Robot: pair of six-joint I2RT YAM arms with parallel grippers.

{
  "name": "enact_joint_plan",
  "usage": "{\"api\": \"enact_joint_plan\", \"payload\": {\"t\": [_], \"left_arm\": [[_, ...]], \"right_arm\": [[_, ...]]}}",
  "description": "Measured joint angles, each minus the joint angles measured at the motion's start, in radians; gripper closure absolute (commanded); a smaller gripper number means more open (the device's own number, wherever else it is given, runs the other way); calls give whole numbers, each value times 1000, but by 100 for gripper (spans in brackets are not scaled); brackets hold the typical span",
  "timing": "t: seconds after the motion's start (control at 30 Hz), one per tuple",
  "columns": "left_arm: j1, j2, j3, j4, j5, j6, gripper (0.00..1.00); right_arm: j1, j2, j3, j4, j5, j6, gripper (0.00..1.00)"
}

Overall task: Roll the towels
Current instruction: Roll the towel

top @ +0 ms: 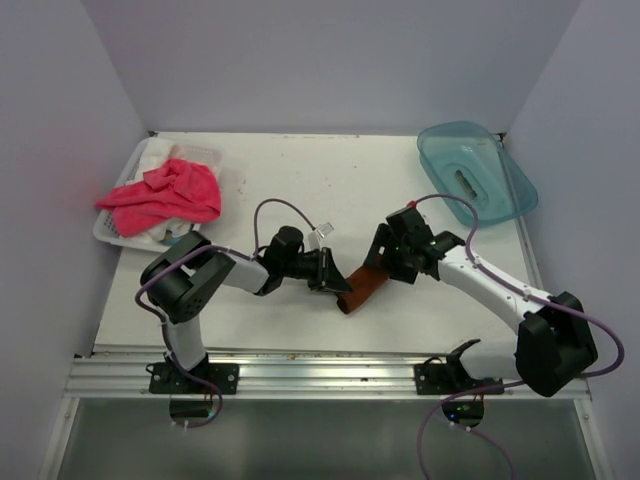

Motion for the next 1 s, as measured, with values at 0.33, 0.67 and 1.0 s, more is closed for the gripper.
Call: {"api": "enact_joint_plan", "payload": {"t": [0.33, 0.67, 1.0], "left_arm": [[21, 32, -20, 63, 27, -91, 100], [24, 41, -24, 71, 23, -116, 79], [27, -50, -24, -120, -62, -3, 34]], "right_arm": [[26, 32, -128, 151, -19, 60, 20], [32, 115, -181, 308, -32, 130, 33], [38, 203, -100, 256, -23, 141, 55]]}}
